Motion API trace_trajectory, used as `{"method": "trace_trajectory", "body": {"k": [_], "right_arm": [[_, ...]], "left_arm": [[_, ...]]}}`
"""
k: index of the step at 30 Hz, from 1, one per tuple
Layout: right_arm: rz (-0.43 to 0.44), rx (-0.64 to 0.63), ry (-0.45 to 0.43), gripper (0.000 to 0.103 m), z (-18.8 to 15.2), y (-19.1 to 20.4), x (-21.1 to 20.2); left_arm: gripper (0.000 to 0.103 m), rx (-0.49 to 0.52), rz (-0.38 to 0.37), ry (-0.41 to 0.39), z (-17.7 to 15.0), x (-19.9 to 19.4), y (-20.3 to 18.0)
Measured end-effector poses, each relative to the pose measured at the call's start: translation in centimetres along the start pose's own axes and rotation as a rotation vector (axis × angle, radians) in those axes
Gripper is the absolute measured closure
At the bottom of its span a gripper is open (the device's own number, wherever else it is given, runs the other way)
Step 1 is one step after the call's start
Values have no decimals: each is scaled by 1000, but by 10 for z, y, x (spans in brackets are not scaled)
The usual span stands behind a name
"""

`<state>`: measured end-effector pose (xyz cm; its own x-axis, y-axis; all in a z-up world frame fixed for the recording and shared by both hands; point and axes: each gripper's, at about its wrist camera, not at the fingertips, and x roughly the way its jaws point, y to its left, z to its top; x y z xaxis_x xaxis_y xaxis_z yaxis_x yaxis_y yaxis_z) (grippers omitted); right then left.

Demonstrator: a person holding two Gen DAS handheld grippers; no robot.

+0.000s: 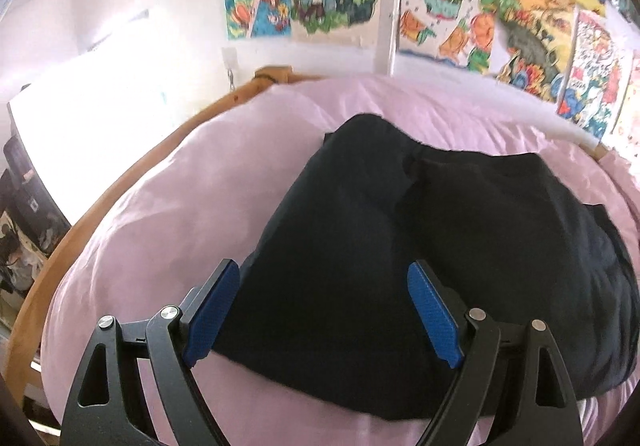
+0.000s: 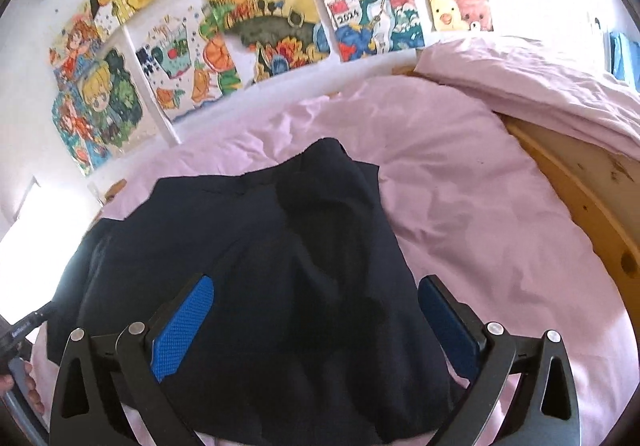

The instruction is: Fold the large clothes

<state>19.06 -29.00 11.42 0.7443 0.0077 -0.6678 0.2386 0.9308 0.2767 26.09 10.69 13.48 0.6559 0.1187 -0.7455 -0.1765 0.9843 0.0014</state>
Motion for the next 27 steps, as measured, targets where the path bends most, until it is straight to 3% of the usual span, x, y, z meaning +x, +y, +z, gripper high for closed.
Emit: {"method": "trace_trajectory", "body": {"k": [11,19,27], "right_arm": [[-30,-103,-128,0,-24,5,-45],[-26,-158,-224,0,-45,24,-91],[-49,-163,-287,0,-72,27,-123]], "left_arm": [[21,41,-103,-135,-37,-59,-16],[21,20,-126,-138,-58,-84,-14],[20,54,-160,-226,-85,-113,-9]]}}
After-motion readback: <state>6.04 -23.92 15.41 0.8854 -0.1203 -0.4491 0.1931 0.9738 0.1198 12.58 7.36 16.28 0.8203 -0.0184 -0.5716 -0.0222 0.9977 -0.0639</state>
